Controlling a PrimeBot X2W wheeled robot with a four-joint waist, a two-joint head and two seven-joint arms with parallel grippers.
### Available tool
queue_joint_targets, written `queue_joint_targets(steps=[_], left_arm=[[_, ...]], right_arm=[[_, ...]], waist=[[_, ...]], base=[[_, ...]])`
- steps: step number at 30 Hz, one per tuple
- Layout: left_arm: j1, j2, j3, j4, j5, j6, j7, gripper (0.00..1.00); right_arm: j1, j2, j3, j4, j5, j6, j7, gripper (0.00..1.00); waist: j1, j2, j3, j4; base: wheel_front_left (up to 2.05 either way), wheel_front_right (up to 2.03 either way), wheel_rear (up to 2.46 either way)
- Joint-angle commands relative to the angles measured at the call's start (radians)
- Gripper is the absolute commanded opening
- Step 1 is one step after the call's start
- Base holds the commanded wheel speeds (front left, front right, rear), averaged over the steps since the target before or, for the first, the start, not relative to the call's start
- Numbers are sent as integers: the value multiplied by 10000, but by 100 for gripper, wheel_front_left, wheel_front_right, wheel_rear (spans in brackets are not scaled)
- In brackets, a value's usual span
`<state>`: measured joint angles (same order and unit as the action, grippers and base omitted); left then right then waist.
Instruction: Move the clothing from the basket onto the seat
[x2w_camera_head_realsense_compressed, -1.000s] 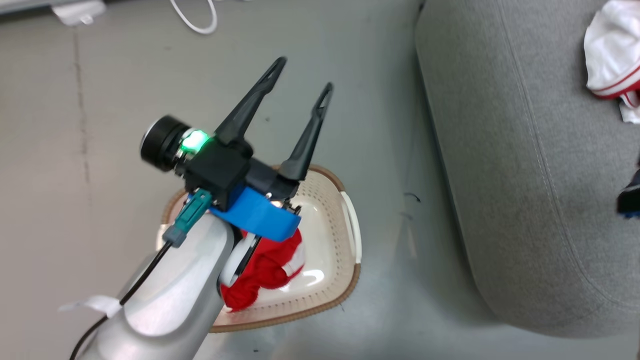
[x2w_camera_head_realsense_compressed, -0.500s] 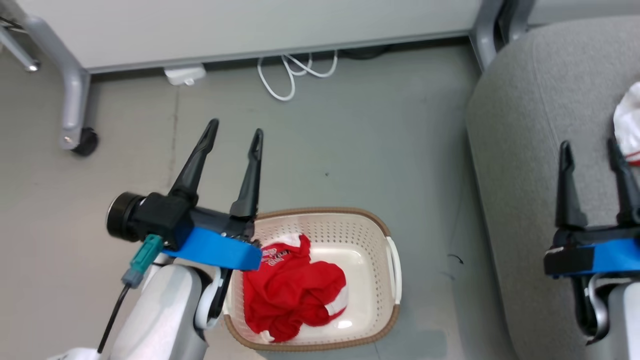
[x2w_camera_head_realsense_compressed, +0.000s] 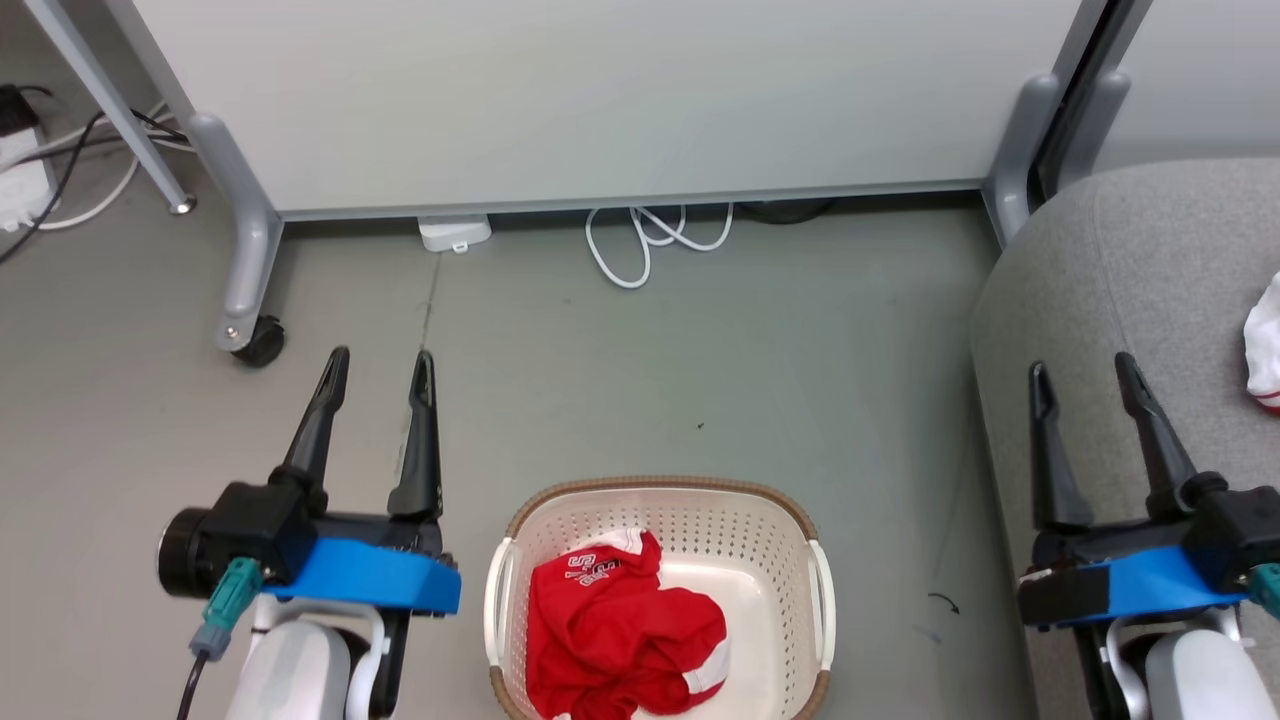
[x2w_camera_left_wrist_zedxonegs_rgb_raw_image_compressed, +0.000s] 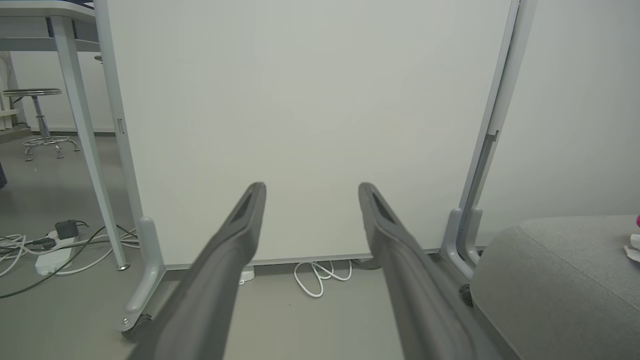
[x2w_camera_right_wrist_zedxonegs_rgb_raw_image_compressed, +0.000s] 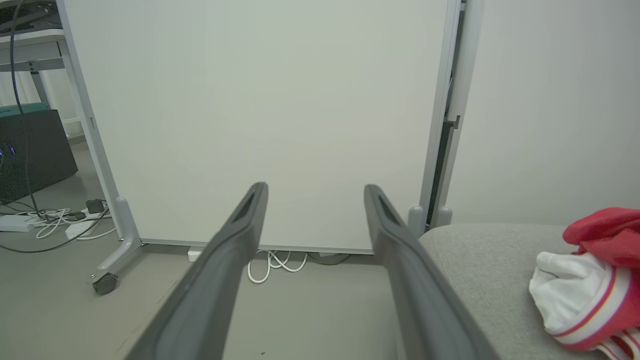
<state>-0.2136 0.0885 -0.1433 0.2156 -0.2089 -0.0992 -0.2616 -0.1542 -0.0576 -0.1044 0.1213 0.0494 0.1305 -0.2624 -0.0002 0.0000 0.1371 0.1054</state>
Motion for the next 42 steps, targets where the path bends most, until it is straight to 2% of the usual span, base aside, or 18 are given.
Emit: queue_joint_targets(steps=[1,21,42], left_arm=[[231,-45,139,-7,101,-69,-49,100],[952,-319,769,-84,499,-305,-51,100],[595,-370,566,34,583,-312,-49,100]], right_arm=[[204,38,126,-79,-35,5,-39,100],[1095,74,757,-66,518,5,-39,100],[888,76,810,-107,668,5,-39,100]], waist=[[2,0,-152,33],[2,0,-735,121],[2,0,-425,34]], base=[[0,0,0],[0,0,0],[0,0,0]])
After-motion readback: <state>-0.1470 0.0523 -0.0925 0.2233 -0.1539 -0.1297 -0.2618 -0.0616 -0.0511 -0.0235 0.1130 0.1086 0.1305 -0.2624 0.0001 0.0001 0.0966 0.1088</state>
